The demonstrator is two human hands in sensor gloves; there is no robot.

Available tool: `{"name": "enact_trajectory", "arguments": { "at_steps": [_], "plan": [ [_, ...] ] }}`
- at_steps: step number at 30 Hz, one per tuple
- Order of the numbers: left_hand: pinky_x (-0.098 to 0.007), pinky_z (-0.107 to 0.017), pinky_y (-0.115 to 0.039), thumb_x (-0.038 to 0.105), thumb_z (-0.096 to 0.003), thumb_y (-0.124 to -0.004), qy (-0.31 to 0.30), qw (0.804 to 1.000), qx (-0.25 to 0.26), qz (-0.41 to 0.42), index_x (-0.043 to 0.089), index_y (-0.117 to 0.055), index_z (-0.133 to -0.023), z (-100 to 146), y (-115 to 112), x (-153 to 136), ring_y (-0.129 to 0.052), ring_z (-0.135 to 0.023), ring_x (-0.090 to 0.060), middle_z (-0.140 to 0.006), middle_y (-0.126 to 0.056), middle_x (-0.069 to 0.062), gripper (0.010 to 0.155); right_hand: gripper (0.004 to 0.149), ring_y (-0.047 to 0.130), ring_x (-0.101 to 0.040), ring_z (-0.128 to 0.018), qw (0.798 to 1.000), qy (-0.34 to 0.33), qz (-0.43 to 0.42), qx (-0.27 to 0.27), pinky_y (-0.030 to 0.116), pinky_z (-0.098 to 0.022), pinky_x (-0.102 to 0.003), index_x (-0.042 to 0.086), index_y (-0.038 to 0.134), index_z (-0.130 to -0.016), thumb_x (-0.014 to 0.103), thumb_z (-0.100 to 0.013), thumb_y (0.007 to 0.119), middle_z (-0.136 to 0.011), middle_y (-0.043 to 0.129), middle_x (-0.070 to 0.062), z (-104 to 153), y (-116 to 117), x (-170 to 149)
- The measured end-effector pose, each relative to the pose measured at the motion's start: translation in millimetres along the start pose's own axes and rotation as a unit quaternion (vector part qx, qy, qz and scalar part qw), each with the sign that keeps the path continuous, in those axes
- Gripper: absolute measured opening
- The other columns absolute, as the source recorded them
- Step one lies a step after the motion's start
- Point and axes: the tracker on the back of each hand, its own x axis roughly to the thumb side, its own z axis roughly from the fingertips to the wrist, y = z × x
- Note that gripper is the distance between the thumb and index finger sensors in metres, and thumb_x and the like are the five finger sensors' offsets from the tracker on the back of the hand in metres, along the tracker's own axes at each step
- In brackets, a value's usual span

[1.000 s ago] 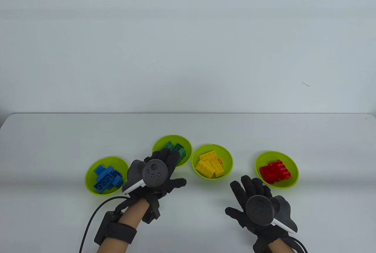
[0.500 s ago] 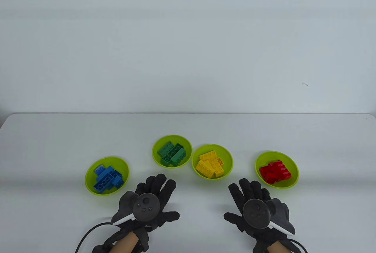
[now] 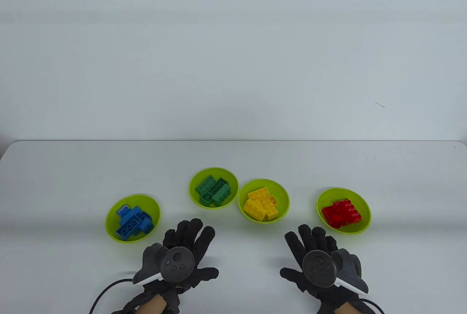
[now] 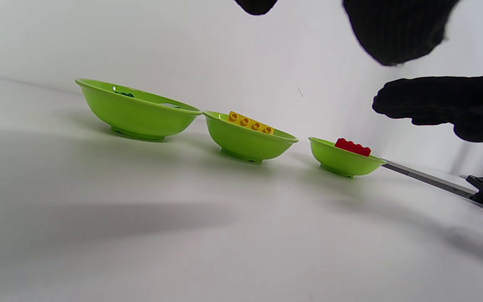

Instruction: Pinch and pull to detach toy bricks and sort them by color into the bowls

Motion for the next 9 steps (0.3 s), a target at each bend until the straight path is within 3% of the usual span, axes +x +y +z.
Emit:
{"name": "enact_trajectory", "arguments": {
  "at_steps": [9],
  "plan": [
    [-0.08, -0.067, -0.028, 0.061, -0.0495, -0.07, 0.002, 1.0, -0.005, -0.004, 0.014, -0.029, -0.117, 0.5, -0.2, 1.4, -0.026, -0.107, -0.063, -0.118, -0.021, -0.033, 0.092, 0.083, 0.025, -0.066, -0.103, 1.0, -0.004, 0.008, 0.002, 0.023, -0.069, -0.076, 0.011, 0.035, -0.117, 0.052, -0.054, 0.07, -0.12, 0.025, -0.032, 0.5, 0.7, 3.9]
  ]
}}
